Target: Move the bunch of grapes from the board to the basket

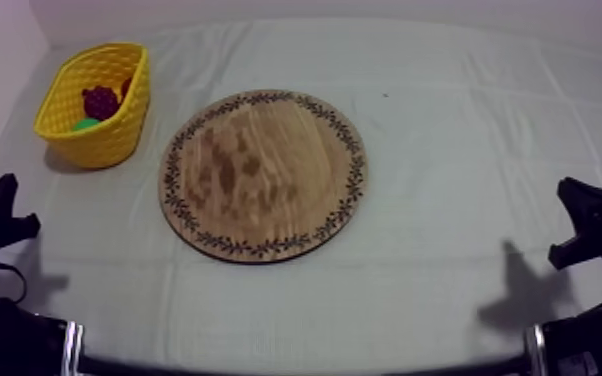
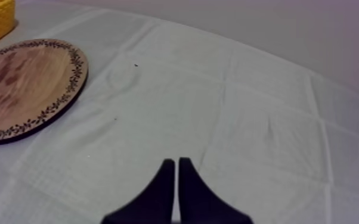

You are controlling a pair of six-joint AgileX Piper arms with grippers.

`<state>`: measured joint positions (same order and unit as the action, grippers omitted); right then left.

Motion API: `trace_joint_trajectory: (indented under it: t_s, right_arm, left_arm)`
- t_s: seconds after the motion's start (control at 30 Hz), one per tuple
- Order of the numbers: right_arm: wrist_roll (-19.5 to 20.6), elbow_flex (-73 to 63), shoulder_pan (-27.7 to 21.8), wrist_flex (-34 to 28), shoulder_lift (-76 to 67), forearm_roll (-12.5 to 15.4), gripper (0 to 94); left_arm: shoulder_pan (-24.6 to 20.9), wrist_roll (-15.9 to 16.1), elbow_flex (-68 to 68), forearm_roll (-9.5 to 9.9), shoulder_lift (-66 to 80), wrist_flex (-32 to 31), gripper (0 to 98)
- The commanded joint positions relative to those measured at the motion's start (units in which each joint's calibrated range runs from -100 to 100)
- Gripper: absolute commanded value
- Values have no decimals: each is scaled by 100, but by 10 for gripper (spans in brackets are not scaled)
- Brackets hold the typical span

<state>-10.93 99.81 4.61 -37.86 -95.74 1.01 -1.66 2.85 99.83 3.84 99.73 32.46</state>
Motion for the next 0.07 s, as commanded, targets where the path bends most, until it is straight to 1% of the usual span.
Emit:
trace_joint_trajectory:
  t_s: [0.0,0.03]
  right_arm:
    - [2,-3,-2,4,-1,-1,4]
    - [2,-3,-2,4,-1,-1,4]
  left_arm:
    - [-54,-11,6,0,1,-4,0]
    - [-89,-3,6,0,1,-4,0]
